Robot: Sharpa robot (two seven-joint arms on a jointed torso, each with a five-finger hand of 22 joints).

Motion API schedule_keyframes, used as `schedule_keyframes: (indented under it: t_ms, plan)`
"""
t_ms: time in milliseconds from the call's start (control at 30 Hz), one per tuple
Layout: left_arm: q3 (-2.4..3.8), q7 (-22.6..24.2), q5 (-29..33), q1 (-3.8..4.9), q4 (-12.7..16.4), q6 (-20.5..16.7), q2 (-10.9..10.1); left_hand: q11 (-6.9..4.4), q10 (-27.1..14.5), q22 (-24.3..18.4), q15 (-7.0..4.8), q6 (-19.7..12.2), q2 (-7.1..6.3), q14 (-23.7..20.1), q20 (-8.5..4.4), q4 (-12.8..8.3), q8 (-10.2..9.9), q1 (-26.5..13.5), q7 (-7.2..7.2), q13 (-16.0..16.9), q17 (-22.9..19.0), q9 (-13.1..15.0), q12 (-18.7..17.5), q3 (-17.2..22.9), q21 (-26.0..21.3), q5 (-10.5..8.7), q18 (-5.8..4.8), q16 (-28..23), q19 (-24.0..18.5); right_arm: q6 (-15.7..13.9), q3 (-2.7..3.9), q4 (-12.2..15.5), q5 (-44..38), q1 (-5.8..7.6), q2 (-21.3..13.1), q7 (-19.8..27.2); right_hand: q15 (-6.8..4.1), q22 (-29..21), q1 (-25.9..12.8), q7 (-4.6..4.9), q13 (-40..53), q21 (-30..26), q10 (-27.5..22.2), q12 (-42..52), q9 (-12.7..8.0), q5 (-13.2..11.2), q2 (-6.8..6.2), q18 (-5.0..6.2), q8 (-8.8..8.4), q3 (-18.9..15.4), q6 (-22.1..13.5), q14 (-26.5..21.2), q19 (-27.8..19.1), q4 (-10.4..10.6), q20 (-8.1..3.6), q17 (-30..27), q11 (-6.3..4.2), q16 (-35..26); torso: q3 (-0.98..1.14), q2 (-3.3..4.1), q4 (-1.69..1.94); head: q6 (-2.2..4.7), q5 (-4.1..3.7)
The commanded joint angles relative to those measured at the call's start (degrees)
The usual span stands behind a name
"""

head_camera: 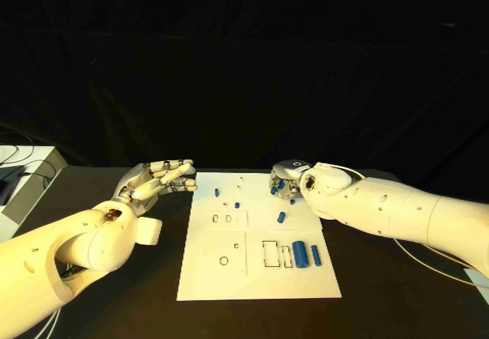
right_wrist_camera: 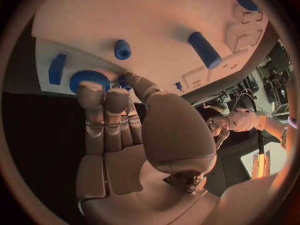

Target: Assemble the parts on the task board

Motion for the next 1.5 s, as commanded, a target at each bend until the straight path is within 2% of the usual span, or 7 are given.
schedule_keyframes:
  t_ms: [33, 300, 500, 567, 1000, 1233, 1500]
  plan:
    - [0.07, 0.2, 0.2, 0.04, -0.1, -0.2, 0.0, -0.08, -0.3, -0.1, 0.01, -0.1, 0.0, -0.2, -0.14, 0.1, -0.1, -0.1, 0.17, 0.0, -0.1, -0.1, 0.2, 0.3, 0.3, -0.13, -0.19, 0.3, -0.3, 0.7, 0.0, 0.0, -0.8, -0.07, 0.1, 0.2, -0.22, 0.5, -0.5, 0.13, 0.0, -0.4, 0.5, -0.1, 0.0, -0.2, 0.13, 1.41, 0.04, 0.4, 0.4, -0.1, 0.4, 0.1, -0.05, -0.1, 0.1, 0.2, -0.02, 0.32, 0.0, 0.0, 0.13]
    - [0.08, 0.1, 0.2, 0.04, -0.4, -0.1, 0.1, -0.09, -0.3, -0.1, 0.01, -0.2, 0.08, -0.2, -0.16, 0.1, -0.1, 0.0, 0.15, 0.0, -0.1, -0.1, 0.2, 0.4, 0.4, -0.09, -0.18, 0.4, -0.3, 0.1, 0.0, 0.2, -0.7, -0.08, 0.2, 0.5, -0.62, 2.1, -0.9, -0.55, 0.0, -0.4, 2.5, -0.1, 0.2, 0.0, 1.03, 1.1, 0.16, 0.4, 1.8, 0.0, 0.9, 0.6, -0.33, -0.1, -0.58, 0.5, -0.15, 0.48, 0.08, 0.01, 0.24]
    - [0.08, -0.1, 0.2, 0.04, -0.5, -0.1, 0.1, -0.09, -0.3, -0.1, 0.01, -0.2, 0.08, -0.2, -0.16, 0.1, -0.1, 0.0, 0.15, 0.0, -0.1, -0.1, 0.2, 0.4, 0.4, -0.09, -0.18, 0.4, -0.3, -3.9, 0.0, 0.9, -0.4, -0.09, -0.1, 0.0, -1.6, 3.9, 0.5, -1.74, 0.1, 0.7, 7.0, 0.1, 0.8, -1.0, 3.87, 0.37, 0.67, 1.1, 5.3, 0.1, 1.2, 0.5, -1.01, 0.0, -2.12, 0.7, -0.12, 0.65, 0.08, 0.12, 0.35]
    - [0.08, -0.1, 0.2, 0.04, -0.6, 0.0, 0.1, -0.09, -0.4, -0.2, 0.0, -0.3, 0.09, -0.2, -0.16, 0.0, -0.1, 0.1, 0.12, 0.0, -0.2, -0.1, 0.2, 0.4, 0.5, -0.11, -0.18, 0.5, -0.3, -5.9, 0.01, 1.4, -0.3, -0.1, -0.3, -0.4, -1.9, 4.6, 0.5, -1.91, 0.1, 1.1, 8.1, -0.1, 1.1, -1.0, 4.18, -0.03, 0.5, 1.4, 5.9, 0.2, 1.2, 0.0, -1.42, 0.1, -2.43, 0.7, -0.13, 0.71, 0.07, 0.22, 0.34]
    - [0.08, -0.4, 0.2, 0.03, -1.0, 0.0, 0.1, -0.04, -0.6, -0.3, 0.03, -0.6, -0.04, -0.2, -0.14, 0.0, -0.1, 0.1, 0.14, 0.0, -0.3, -0.1, 0.2, 0.3, 0.6, -0.15, -0.19, 0.5, -0.4, -14.8, 0.84, 4.6, 0.1, 0.17, -0.7, -3.6, -2.06, 8.6, -0.6, -2.1, 0.1, 0.0, 8.5, 0.0, 1.8, -0.6, 4.58, -0.66, 0.31, 2.1, 6.3, 0.2, 1.8, -2.0, -1.94, 0.7, -2.63, 0.8, -0.25, 0.83, 0.19, 0.97, 0.35]
    - [0.08, -0.6, 0.2, 0.03, -1.0, -0.2, 0.1, -0.03, -0.6, -0.3, 0.03, -0.7, -0.01, -0.2, -0.14, -0.1, -0.1, 0.2, 0.16, 0.0, -0.3, -0.1, 0.2, 0.3, 0.6, -0.13, -0.18, 0.5, -0.4, -16.3, 1.09, 2.8, -0.2, 0.29, 1.8, -5.3, -2.06, 10.7, -0.8, -2.07, 0.1, -1.6, 8.5, 0.0, 1.8, -0.6, 4.66, -0.66, 0.29, 2.2, 6.3, 0.2, 2.4, -2.3, -1.92, 0.8, -2.59, 0.8, -0.31, 1.02, 0.27, 1.39, 0.26]
    - [0.08, -0.6, 0.1, 0.04, -0.7, -0.2, 0.2, -0.03, -0.6, -0.3, 0.04, -0.7, -0.01, -0.2, -0.14, -0.1, -0.1, 0.3, 0.18, 0.0, -0.3, -0.1, 0.2, 0.4, 0.7, -0.12, -0.16, 0.5, -0.4, -17.3, 1.14, -0.4, -0.3, 0.3, 5.2, -5.7, -2.03, 13.6, -0.8, -1.98, 0.1, -3.7, 8.4, 0.0, 1.8, -0.5, 4.65, -0.76, 0.28, 2.3, 6.3, 0.2, 3.2, -2.4, -1.91, 0.9, -2.55, 0.8, -0.45, 1.09, 0.6, 1.19, 0.31]
